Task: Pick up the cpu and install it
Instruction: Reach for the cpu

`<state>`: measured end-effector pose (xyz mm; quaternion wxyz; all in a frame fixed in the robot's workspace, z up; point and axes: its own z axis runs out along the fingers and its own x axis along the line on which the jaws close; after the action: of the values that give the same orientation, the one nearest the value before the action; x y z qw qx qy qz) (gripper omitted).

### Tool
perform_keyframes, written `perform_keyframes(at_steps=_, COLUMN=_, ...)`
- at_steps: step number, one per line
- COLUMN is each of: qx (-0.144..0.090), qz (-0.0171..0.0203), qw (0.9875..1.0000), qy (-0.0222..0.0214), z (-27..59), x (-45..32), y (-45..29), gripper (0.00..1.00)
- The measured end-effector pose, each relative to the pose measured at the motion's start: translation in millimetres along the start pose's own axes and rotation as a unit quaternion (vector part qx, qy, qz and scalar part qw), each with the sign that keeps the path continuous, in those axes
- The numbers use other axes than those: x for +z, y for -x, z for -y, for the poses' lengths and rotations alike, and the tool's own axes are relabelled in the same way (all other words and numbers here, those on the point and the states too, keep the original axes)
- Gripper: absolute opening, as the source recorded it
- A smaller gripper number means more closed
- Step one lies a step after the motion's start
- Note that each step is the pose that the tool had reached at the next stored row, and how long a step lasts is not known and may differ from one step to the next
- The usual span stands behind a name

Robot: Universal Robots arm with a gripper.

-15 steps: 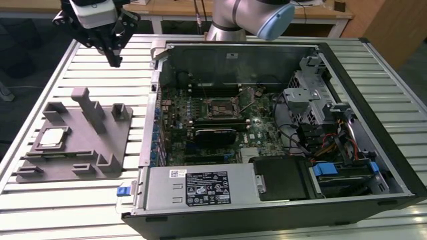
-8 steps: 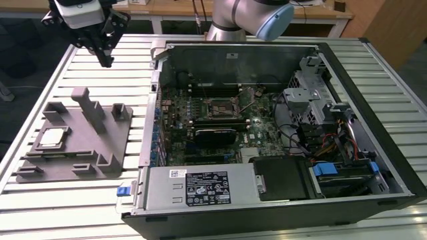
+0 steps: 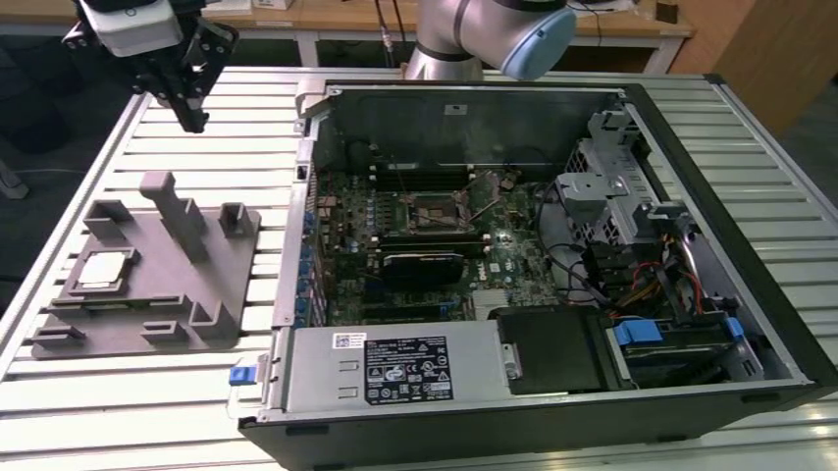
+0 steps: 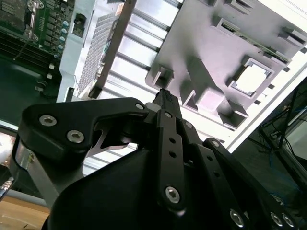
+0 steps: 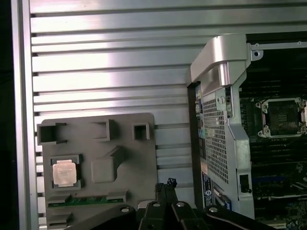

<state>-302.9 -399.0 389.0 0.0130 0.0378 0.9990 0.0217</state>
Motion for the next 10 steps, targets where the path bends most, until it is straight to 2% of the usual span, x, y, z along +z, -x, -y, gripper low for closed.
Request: perform_keyframes(at_steps=10, qx=0.000, qz=0.0000, qw=1.0000, qy=0.0001, z=2.1, x=5.3, y=-24.2, gripper=0.11)
